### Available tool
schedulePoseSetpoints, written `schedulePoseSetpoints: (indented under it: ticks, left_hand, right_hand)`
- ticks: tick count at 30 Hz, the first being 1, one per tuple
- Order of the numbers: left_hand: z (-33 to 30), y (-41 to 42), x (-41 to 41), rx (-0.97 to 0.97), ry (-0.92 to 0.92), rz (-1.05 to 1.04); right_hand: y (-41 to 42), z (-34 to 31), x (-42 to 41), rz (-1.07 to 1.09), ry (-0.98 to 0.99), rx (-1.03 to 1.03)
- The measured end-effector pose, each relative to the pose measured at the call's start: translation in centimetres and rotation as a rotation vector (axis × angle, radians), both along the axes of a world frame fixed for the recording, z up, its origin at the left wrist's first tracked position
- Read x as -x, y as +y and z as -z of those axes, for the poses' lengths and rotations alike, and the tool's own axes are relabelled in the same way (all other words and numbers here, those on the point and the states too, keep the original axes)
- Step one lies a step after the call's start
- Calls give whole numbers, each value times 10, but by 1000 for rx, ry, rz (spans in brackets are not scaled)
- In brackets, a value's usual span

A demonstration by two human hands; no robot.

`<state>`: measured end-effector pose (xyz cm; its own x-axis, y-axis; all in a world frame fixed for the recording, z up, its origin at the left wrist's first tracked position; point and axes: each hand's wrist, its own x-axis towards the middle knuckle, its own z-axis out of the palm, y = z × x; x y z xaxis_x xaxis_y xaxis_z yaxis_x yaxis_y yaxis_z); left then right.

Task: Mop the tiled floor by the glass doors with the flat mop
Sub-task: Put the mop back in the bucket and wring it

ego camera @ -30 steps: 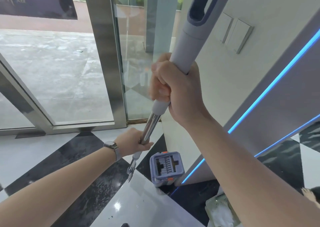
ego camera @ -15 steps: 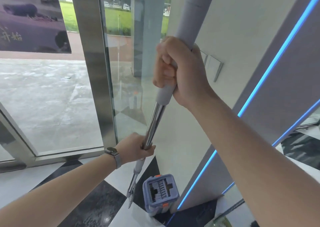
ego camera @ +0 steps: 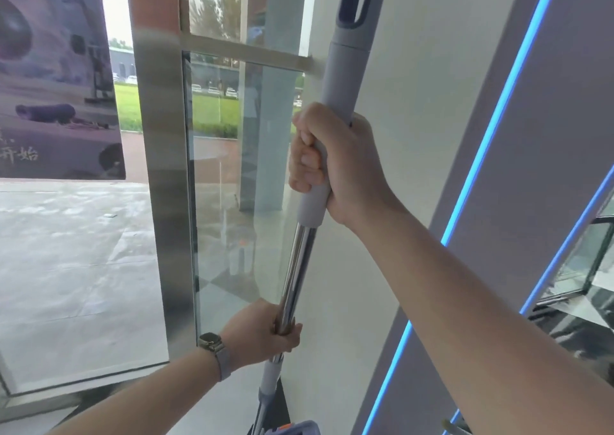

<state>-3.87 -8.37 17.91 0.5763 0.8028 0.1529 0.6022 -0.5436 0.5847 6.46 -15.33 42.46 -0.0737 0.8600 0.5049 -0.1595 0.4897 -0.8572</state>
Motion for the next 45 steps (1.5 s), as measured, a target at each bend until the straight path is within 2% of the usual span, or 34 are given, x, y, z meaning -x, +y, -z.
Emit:
schedulePoseSetpoints:
  ticks: [3,7,11,24,32,45]
  left_hand:
    - [-15,0,-10,-47,29,-11]
    - [-32,6,-17,2,-48,-13]
    - [-49,12,-28,-66,-80,15]
    - [-82,19,-46,-102,-126,37]
    - [-83,20,-56,-50,-184,69]
    - [-56,34,-61,-88,-182,33]
  right_hand:
    - [2,-12,-9,38,17,-34]
    - [7,-31,-19,91,30,-72]
    - [11,-50,-28,153,28,-95]
    - [18,-89,-41,195,15,-96]
    - [17,-94,-45,182,-26,-78]
    - [31,-72,-49,139,-56,-58]
